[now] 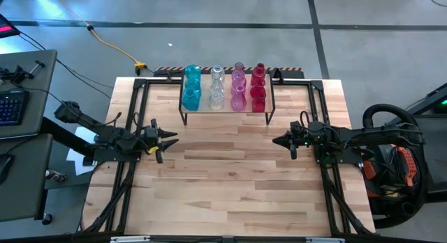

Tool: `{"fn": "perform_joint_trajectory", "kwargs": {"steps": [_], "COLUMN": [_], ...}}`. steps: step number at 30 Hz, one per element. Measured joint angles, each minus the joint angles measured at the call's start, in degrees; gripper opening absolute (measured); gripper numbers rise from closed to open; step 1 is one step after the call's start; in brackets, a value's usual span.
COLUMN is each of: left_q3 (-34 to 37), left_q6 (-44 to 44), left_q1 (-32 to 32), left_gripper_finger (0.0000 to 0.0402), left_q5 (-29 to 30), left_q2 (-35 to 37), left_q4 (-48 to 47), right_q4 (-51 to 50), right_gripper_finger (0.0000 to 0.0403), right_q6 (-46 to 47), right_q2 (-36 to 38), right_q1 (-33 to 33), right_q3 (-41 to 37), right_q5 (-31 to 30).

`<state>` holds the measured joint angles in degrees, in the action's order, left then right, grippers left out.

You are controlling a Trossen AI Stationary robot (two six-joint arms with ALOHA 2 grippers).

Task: Sort vases onto shelf
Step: Return to Home Position

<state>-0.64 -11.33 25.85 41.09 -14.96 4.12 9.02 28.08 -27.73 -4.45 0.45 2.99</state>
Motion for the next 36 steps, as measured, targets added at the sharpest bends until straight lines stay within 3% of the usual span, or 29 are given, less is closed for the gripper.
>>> {"fn": "perform_joint_trajectory", "kwargs": {"steps": [11,19,36], "left_q3": [0.00,-0.04,-0.09], "left_q6": [-0.02,-0.01,-0.02], "left_q1": [0.00,0.00,0.00], "left_gripper_finger": [0.0113,0.0113,0.0113], "left_q5": [0.01,0.02,0.08], "left_q2": [7.82,14.85,14.75], "left_q4": [-0.04,0.06,-0.02], "right_q4": [-0.51,-6.39,-7.69], "right_gripper_finger": [0.0000,0.0000,0.0000], "right_q6": [0.00,0.00,0.00], "right_q2": [1.33,11.29,26.00], "right_q1": [0.00,0.00,0.00], "right_q3": [0.02,0.01,0.00], "right_q5": [0.00,0.00,0.02]}}
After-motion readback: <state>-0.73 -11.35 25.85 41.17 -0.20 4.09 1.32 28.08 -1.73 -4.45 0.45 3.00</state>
